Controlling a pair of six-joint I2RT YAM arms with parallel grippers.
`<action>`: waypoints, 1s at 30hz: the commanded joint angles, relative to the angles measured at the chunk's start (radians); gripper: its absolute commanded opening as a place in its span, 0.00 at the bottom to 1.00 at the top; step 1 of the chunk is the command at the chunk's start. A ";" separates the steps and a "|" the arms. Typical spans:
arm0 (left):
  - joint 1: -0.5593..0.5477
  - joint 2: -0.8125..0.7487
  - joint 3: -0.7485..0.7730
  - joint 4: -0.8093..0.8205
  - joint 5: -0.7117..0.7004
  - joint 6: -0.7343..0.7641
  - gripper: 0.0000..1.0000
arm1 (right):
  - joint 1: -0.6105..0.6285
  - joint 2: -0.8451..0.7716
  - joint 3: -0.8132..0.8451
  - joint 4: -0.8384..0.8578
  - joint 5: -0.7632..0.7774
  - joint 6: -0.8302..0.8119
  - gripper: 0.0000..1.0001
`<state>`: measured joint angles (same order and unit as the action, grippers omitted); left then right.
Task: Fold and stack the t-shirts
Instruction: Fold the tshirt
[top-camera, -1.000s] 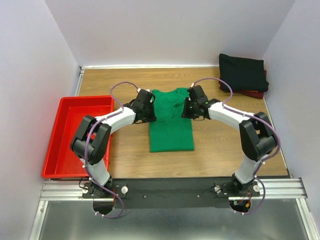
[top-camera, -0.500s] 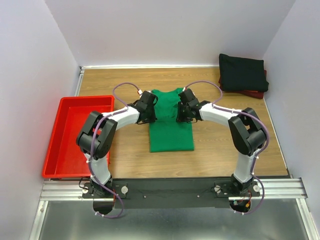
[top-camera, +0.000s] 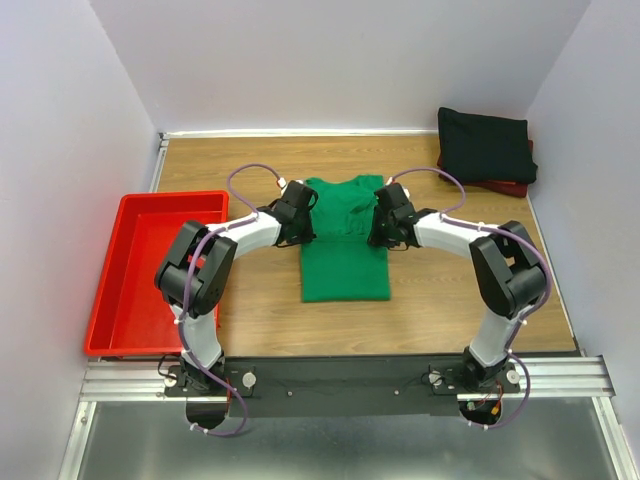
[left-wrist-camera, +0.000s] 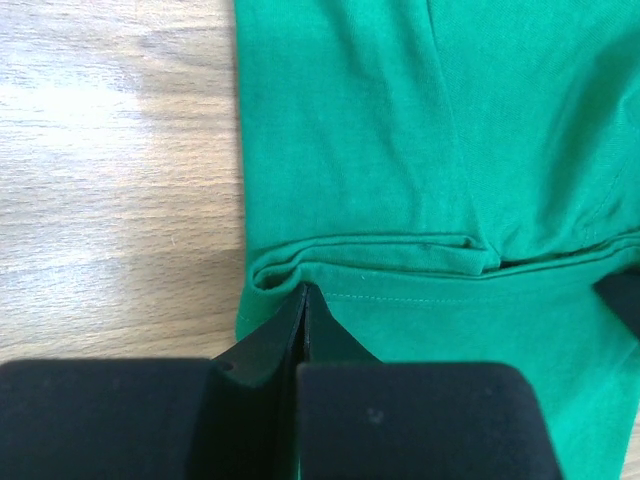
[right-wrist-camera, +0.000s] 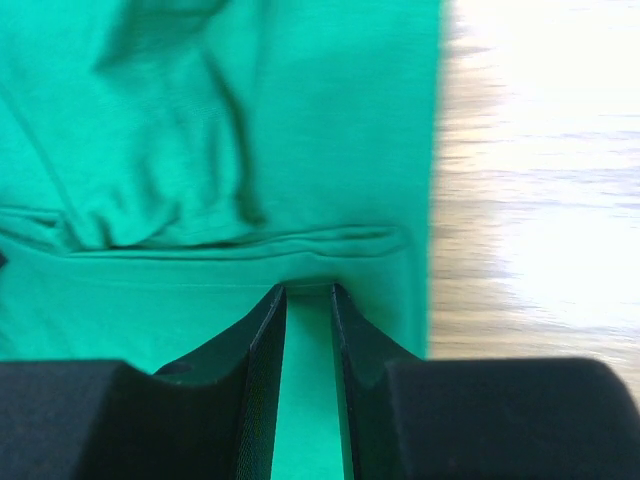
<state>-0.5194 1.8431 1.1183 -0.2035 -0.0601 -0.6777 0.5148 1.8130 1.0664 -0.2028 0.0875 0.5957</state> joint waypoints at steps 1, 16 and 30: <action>0.010 0.013 0.006 -0.011 -0.030 0.015 0.05 | -0.044 -0.024 -0.062 -0.058 0.040 0.003 0.32; 0.013 -0.030 0.080 -0.020 0.014 0.090 0.08 | -0.183 -0.037 -0.075 -0.009 -0.230 0.003 0.32; 0.010 -0.312 -0.193 0.024 0.265 0.069 0.32 | -0.208 -0.325 -0.210 -0.067 -0.273 0.039 0.50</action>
<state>-0.5053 1.6245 1.0477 -0.1967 0.0700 -0.5911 0.3168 1.5703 0.9150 -0.2092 -0.1608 0.6212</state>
